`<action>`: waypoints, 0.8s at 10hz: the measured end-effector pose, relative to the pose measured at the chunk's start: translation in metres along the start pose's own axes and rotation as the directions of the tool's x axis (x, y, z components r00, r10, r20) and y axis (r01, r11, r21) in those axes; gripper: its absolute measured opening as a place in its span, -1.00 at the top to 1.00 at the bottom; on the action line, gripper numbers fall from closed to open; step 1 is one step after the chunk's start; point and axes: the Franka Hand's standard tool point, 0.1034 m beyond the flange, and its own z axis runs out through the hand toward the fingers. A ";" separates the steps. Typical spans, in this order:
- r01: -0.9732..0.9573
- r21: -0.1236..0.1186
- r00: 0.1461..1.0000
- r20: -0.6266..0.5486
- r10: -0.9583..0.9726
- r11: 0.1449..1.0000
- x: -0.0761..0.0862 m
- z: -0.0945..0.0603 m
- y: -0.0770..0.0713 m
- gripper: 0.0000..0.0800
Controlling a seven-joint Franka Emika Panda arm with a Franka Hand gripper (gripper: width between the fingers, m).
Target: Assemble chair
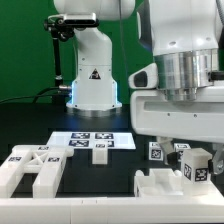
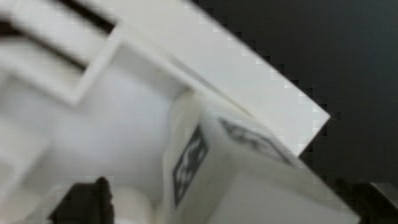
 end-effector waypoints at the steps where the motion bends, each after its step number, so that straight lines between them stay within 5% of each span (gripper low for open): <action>1: 0.215 -0.018 0.976 0.020 -0.215 0.976 -0.001 -0.001 0.002 -0.55; 5: 0.528 -0.016 0.849 0.029 -0.528 0.849 -0.001 -0.001 0.003 -0.62; 7: 0.702 -0.040 0.712 0.029 -0.701 0.711 -0.014 -0.003 -0.009 -0.62; 8: 0.680 -0.036 0.734 0.030 -0.679 0.733 -0.013 -0.002 -0.008 -0.62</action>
Offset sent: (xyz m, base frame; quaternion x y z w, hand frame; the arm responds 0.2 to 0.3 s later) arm 0.0000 0.0000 0.0000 0.0000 0.0000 -0.1296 0.9916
